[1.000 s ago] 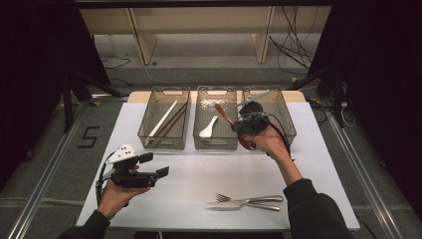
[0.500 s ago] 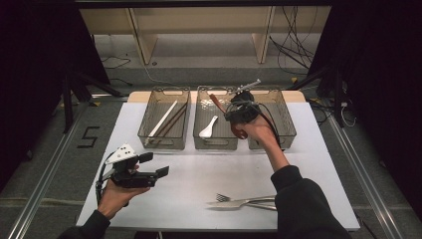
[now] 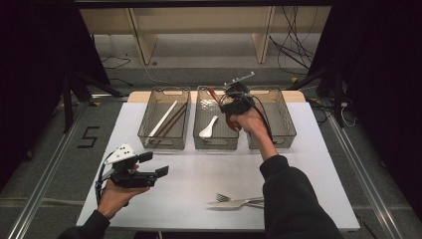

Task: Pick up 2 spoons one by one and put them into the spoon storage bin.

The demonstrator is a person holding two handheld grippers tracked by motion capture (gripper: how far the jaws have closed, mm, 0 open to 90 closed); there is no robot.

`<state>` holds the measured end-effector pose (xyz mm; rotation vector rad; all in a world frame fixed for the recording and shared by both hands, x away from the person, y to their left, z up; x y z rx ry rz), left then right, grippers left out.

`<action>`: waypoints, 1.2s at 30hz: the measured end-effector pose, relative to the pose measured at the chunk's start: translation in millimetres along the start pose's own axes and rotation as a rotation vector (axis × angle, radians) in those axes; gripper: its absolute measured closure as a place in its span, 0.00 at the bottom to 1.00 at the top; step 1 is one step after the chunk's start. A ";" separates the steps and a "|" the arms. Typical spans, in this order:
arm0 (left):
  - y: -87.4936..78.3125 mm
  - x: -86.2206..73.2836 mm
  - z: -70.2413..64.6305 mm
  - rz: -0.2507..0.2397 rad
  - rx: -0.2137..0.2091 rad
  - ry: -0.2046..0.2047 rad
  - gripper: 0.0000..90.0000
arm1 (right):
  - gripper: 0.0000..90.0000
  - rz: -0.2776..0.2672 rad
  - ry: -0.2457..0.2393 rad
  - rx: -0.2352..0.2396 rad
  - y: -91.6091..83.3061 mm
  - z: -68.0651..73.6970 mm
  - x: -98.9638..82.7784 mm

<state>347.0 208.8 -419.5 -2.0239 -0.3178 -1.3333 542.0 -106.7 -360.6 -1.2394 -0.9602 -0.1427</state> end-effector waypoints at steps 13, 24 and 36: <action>-1.6 0.8 -0.5 -0.015 0.000 0.007 0.18 | 0.91 0.023 0.027 -0.024 20.1 -2.0 1.7; -1.3 0.9 -1.6 -0.019 -0.004 0.005 0.18 | 0.90 0.036 0.046 -0.026 29.6 -2.4 0.6; -1.8 1.5 -2.5 -0.019 -0.013 0.009 0.18 | 0.77 0.043 0.053 -0.022 36.4 -1.3 -0.1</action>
Point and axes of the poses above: each handheld gripper's, and its own axes: y roughly forward along the jaws, x roughly out of its top, z roughly to its left, the point moved 1 cm from there along y, roughly forward along the jaws, and after that the axes turned 5 degrees about -x, right-handed, at the moved point
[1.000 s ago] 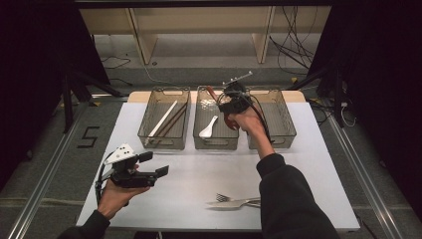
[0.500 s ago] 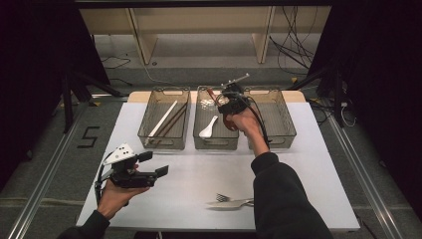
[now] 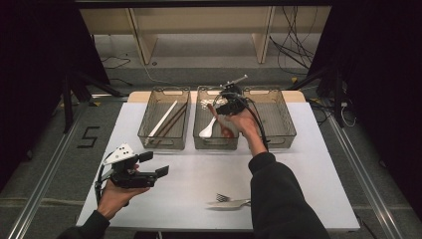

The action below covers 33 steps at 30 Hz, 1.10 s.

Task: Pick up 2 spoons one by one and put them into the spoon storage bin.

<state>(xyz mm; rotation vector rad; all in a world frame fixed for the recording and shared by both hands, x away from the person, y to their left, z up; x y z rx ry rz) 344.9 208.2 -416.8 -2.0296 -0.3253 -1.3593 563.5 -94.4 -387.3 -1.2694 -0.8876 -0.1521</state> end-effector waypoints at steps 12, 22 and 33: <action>-0.7 0.5 0.6 -0.010 -0.005 -0.017 0.18 | 0.55 -0.062 -0.114 0.109 -43.1 6.8 -15.6; 0.6 0.3 0.5 -0.003 0.001 -0.014 0.18 | 0.43 -0.064 -0.233 0.195 -88.3 23.9 -65.3; 0.6 0.1 1.1 0.000 0.007 -0.010 0.18 | 0.42 -0.020 -0.271 0.212 -104.5 20.8 -117.7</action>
Point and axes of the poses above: each handheld gripper's, and its own axes: y roughly forward along the jaws, x roughly out of its top, z roughly to its left, the point moved 1 cm from there along y, roughly forward along the jaws, and after that the axes turned 5 degrees about -x, right-handed, at the moved point
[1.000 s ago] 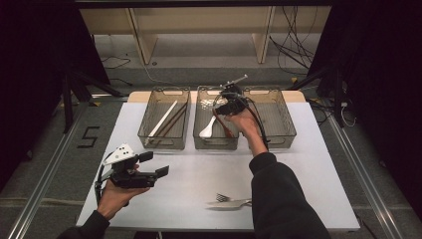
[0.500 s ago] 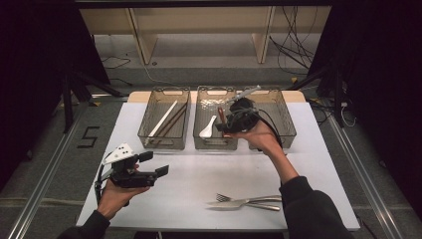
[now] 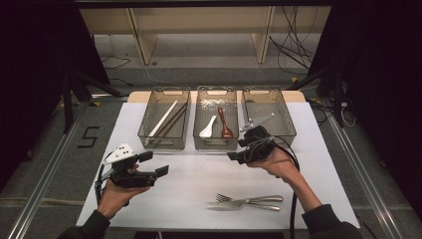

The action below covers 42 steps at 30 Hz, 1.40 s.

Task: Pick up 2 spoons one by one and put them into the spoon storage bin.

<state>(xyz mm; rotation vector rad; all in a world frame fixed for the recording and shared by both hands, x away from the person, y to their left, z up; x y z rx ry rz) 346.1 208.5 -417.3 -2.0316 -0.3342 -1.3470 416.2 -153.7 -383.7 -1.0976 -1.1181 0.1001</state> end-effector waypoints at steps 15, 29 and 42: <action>0.6 -0.3 -1.2 0.004 0.000 0.007 0.17 | 0.41 0.041 0.016 0.000 -8.8 5.9 -41.2; 1.3 0.9 -0.4 0.006 0.002 0.013 0.17 | 0.39 0.083 -0.009 0.010 -8.8 9.1 -62.5; 2.7 0.5 0.9 0.011 0.012 0.013 0.17 | 0.33 0.112 -0.033 0.015 -11.2 9.9 -72.0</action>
Point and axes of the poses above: each handheld gripper's, and its own axes: y roughly forward along the jaws, x roughly out of its top, z roughly to its left, the point moved 1 cm from there along y, roughly forward along the jaws, and after that the axes turned 5 degrees about -x, right-handed, at the moved point
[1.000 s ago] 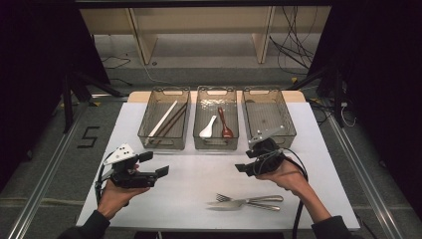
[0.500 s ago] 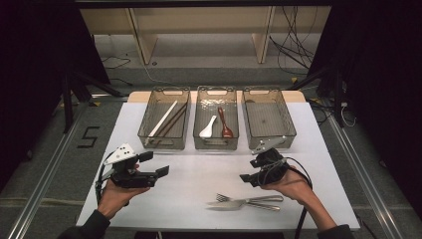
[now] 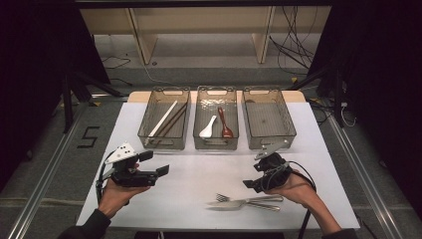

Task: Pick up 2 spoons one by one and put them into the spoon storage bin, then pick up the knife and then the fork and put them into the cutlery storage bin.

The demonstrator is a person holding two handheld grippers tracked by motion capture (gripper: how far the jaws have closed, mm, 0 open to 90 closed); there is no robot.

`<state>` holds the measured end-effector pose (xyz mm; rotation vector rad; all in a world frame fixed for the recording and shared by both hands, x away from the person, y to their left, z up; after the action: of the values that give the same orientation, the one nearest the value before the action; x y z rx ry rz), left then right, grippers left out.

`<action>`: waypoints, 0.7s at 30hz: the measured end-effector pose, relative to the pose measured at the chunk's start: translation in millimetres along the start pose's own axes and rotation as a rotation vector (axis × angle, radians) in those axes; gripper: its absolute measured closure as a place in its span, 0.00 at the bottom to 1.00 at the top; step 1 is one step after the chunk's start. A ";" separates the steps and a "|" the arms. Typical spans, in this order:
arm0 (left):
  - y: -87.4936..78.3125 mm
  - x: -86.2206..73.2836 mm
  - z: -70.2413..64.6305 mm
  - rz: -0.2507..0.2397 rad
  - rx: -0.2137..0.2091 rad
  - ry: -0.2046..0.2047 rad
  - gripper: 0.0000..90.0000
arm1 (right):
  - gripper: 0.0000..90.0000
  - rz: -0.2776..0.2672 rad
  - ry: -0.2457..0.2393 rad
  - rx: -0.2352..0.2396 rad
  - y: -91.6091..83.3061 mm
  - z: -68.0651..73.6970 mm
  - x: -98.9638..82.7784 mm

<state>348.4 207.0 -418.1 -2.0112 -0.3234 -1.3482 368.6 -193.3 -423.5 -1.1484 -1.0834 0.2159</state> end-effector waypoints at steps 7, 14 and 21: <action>0.0 -0.4 -0.4 -0.002 0.000 0.001 0.17 | 0.29 0.023 0.009 0.007 -0.7 1.5 -2.3; -0.3 0.0 -0.2 -0.006 -0.001 0.001 0.17 | 0.29 0.046 -0.017 0.004 1.3 3.0 -3.9; 0.5 0.3 -0.7 0.000 -0.003 0.009 0.17 | 0.32 0.091 -0.047 0.004 4.7 4.0 -6.4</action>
<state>348.3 206.1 -417.9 -2.0075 -0.3179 -1.3582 364.0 -192.7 -431.0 -1.1955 -1.0730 0.3174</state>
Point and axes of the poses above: each handheld gripper's, and its own axes: y roughly forward along the jaws, x roughly out of its top, z roughly to its left, the point moved 1 cm from there along y, roughly forward along the jaws, and after that the axes turned 5 degrees about -x, right-handed, at the moved point
